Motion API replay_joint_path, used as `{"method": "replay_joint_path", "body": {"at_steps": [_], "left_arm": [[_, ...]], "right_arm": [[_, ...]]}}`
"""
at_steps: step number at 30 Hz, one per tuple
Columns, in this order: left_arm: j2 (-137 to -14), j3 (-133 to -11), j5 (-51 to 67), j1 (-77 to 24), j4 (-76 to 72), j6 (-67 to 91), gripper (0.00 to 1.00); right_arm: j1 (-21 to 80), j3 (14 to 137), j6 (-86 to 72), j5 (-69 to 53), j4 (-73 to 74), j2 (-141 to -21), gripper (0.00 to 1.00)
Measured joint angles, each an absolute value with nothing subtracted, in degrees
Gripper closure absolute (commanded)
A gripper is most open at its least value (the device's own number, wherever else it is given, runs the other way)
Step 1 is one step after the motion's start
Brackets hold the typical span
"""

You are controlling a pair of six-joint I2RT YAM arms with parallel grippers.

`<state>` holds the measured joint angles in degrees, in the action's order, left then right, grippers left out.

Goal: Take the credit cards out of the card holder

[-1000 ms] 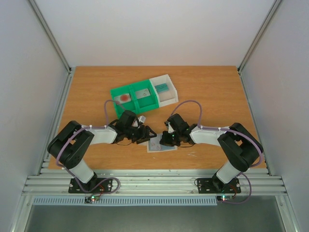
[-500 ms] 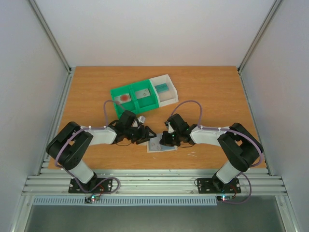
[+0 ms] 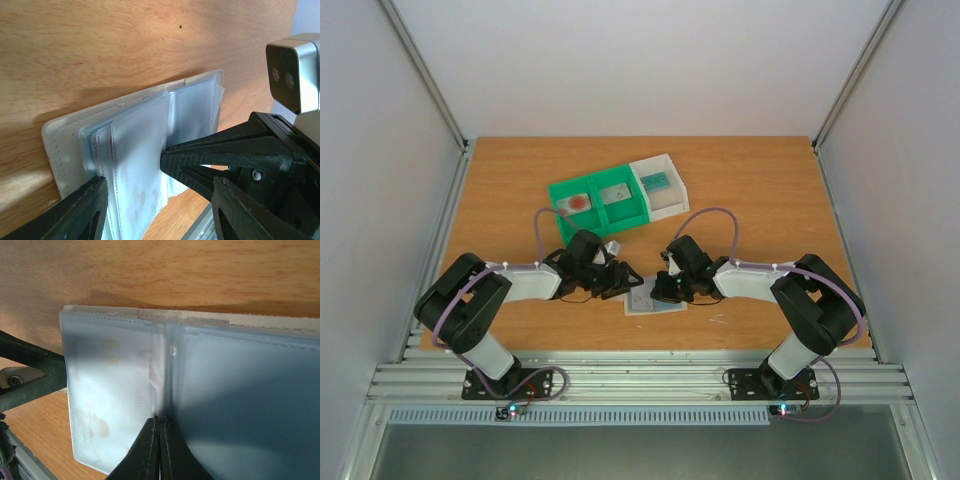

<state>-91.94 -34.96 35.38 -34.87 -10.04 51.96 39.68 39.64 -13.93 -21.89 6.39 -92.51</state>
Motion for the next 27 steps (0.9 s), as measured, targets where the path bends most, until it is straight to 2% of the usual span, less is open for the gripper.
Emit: {"method": "replay_joint_path", "body": {"at_steps": [8, 13, 15, 19, 21, 27], "left_arm": [[-91.94, -34.96, 35.42, -35.16, -10.09, 52.07, 0.52], [-91.94, -34.96, 35.22, -35.27, -9.85, 52.31, 0.73], [-91.94, -34.96, 35.03, -35.16, -9.47, 52.21, 0.78], [-91.94, -34.98, 34.85, -35.11, -9.21, 52.18, 0.77], [-91.94, -34.98, 34.85, -35.11, -9.21, 52.12, 0.69], [-91.94, -36.05, 34.5, -36.1, -7.62, 51.86, 0.72]], "right_arm": [[39.64, 39.57, -13.93, -21.96, 6.22, -92.51, 0.99], [39.51, 39.29, -13.93, -22.31, 5.74, -92.51, 0.98], [39.42, 39.13, -13.98, -22.48, 5.45, -92.44, 0.96], [39.42, 38.74, -14.24, -22.76, 4.78, -92.25, 0.91], [39.42, 38.59, -14.44, -22.9, 4.36, -92.12, 0.9], [39.42, 37.85, -14.76, -22.48, 3.84, -91.37, 0.9]]}}
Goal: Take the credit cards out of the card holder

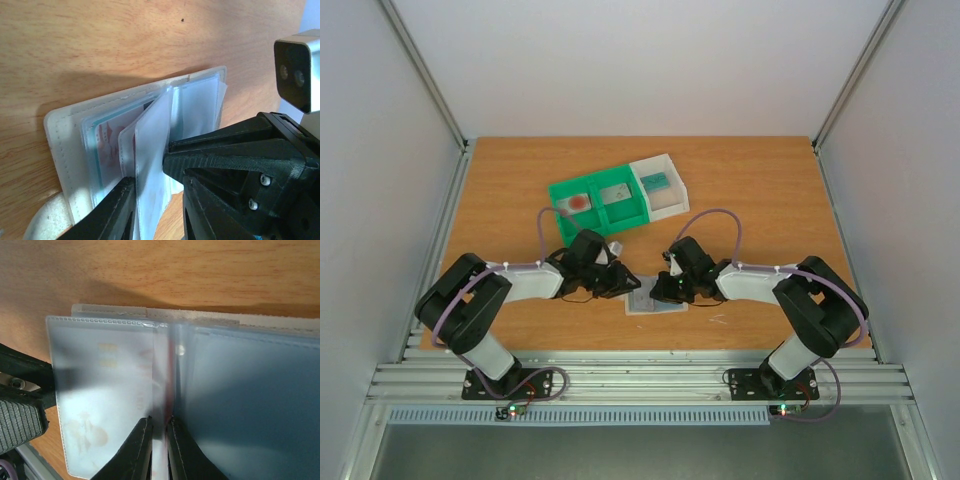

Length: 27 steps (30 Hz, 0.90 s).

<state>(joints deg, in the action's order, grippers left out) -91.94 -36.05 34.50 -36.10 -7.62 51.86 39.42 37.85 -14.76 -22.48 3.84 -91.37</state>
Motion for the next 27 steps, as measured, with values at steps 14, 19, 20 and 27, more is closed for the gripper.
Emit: {"method": "replay_joint_path", "body": {"at_steps": [14, 19, 20, 27], "left_arm": [[-91.68, -37.65, 33.61, -36.88, -6.11, 51.46, 0.97], [-91.68, -38.7, 32.51, -37.26, -3.9, 50.76, 1.0], [-91.68, -39.16, 32.36, -37.45, -2.94, 50.5, 1.0], [-91.22, -42.19, 31.83, -38.85, 5.28, 47.92, 1.0]], "right_arm": [[39.42, 36.38, -15.7, -22.5, 1.52, -90.52, 0.84], [39.42, 36.1, -15.86, -22.28, 1.48, -89.82, 0.79], [39.42, 36.1, -15.79, -22.06, 1.67, -89.6, 0.78], [39.11, 36.32, -14.06, -18.96, 8.95, -84.07, 0.71]]}}
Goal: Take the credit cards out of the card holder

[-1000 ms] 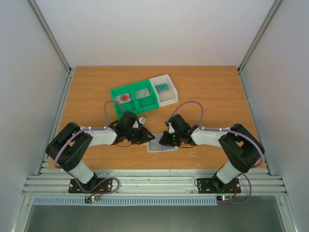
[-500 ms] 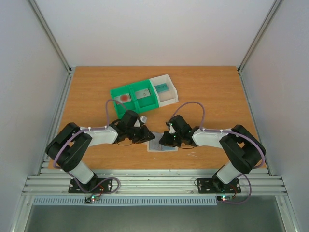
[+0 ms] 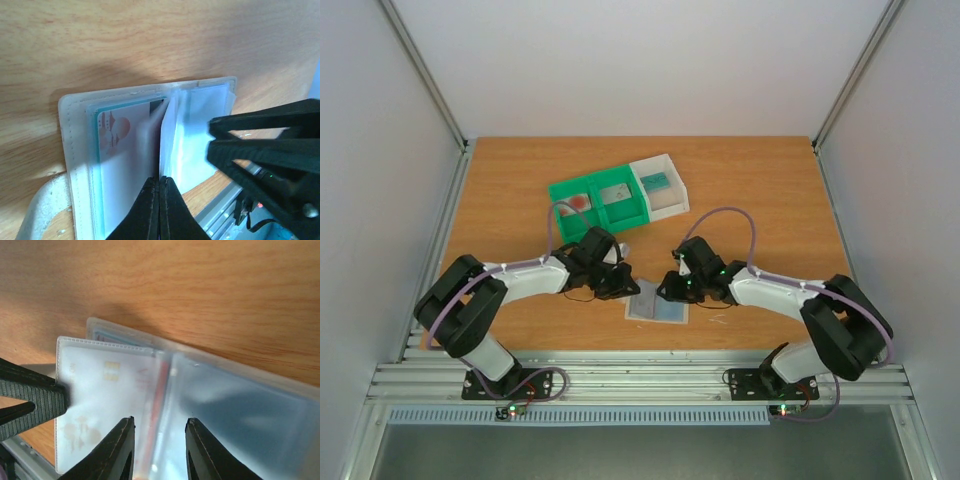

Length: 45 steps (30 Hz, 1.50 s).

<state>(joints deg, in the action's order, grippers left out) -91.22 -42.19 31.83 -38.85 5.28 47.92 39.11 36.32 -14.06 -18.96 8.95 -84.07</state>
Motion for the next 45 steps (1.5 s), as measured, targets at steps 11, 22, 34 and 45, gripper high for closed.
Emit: {"method": "replay_joint_path", "body": {"at_steps": [11, 22, 34, 45], "left_arm": [[-91.05, -47.18, 28.12, -38.81, 17.87, 42.59, 1.0], [-88.68, -47.68, 25.71, -38.63, 22.41, 41.52, 1.0], [-88.62, -50.96, 22.48, -38.59, 26.81, 41.17, 0.99], [-88.62, -51.33, 24.25, -39.0, 26.24, 42.11, 0.76]], "right_arm": [[36.32, 37.54, -10.39, -15.27, 19.14, -79.35, 0.72], [36.32, 36.91, -10.48, -18.26, 15.35, -84.73, 0.8], [36.32, 39.24, -10.66, -20.6, 8.19, -90.43, 0.82], [36.36, 39.27, -10.41, -17.89, 9.93, -89.12, 0.8]]}}
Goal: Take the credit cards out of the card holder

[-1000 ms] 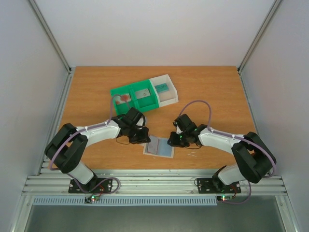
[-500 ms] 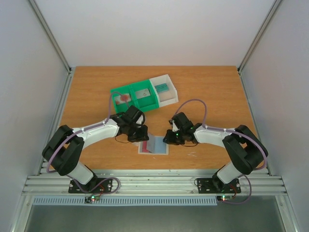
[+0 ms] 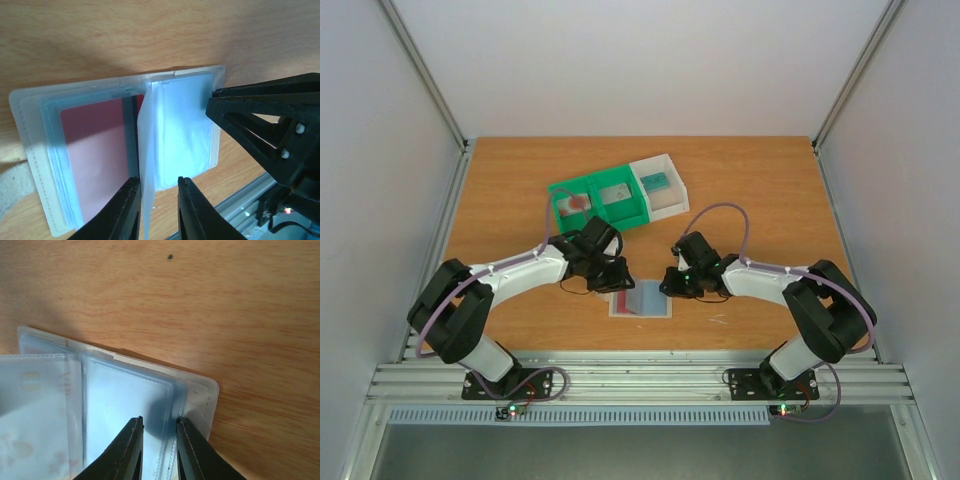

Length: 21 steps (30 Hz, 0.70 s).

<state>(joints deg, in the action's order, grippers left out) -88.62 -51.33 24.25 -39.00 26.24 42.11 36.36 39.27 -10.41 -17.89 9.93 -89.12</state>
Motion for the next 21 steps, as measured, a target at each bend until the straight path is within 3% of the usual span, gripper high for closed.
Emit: {"method": "replay_joint_path", "body": {"at_steps": [21], "left_arm": [[-89.71, -47.7, 35.33, -40.49, 4.93, 49.8, 0.66]], "right_arm": [[35.94, 40.29, -8.91, -11.62, 23.86, -71.85, 0.77]]}}
